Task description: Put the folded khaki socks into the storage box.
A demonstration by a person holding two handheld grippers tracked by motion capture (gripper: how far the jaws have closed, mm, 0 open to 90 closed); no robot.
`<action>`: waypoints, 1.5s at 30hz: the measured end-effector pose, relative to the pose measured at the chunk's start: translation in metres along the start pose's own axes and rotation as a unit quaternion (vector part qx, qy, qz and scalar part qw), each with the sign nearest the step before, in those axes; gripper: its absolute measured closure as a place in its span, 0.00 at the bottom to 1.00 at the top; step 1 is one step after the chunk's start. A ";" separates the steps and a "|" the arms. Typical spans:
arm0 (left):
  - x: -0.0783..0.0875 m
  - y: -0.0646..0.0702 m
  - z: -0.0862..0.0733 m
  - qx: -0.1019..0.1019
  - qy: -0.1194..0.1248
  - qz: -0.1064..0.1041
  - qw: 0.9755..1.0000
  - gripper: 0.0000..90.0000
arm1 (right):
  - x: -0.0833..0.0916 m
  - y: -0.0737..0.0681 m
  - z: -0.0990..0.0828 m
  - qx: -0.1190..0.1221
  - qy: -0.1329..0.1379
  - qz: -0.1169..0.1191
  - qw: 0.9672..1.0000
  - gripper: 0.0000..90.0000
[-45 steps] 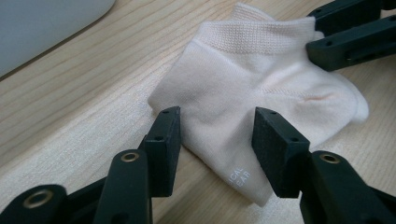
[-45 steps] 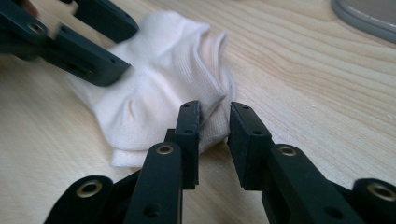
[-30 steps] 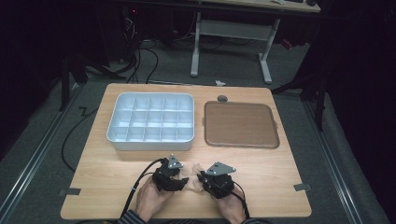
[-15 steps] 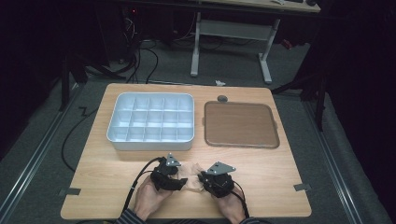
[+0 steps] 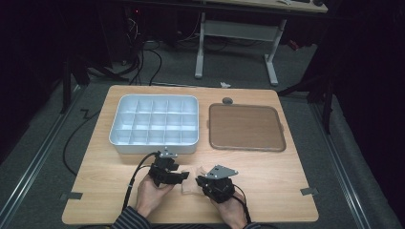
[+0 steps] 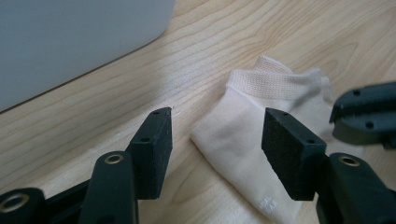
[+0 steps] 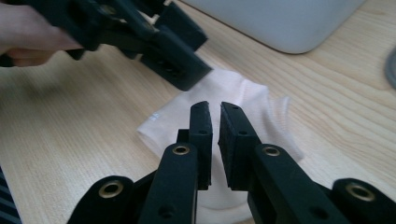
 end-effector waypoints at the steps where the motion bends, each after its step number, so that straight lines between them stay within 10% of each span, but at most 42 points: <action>1: -0.002 -0.001 0.000 0.003 -0.001 -0.001 1.000 0.49 | -0.001 -0.001 -0.001 0.001 -0.001 0.002 1.000 0.93; 22: -0.014 0.000 -0.006 0.043 0.007 -0.025 0.999 0.57 | -0.015 0.004 -0.022 -0.003 -0.022 -0.012 1.000 0.97; 45: -0.012 -0.001 -0.011 0.068 0.048 -0.054 0.995 0.88 | -0.015 0.004 -0.022 0.002 -0.022 -0.013 1.000 0.97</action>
Point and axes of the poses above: each handheld gripper's, and its own axes: x roughly backward along the jaws, z roughly out of its top, y roughly to its right, the point moved 7 cm from there along -x, roughly forward along the jaws, and after that the axes turned 14 degrees about -x, right-handed, at the moved point
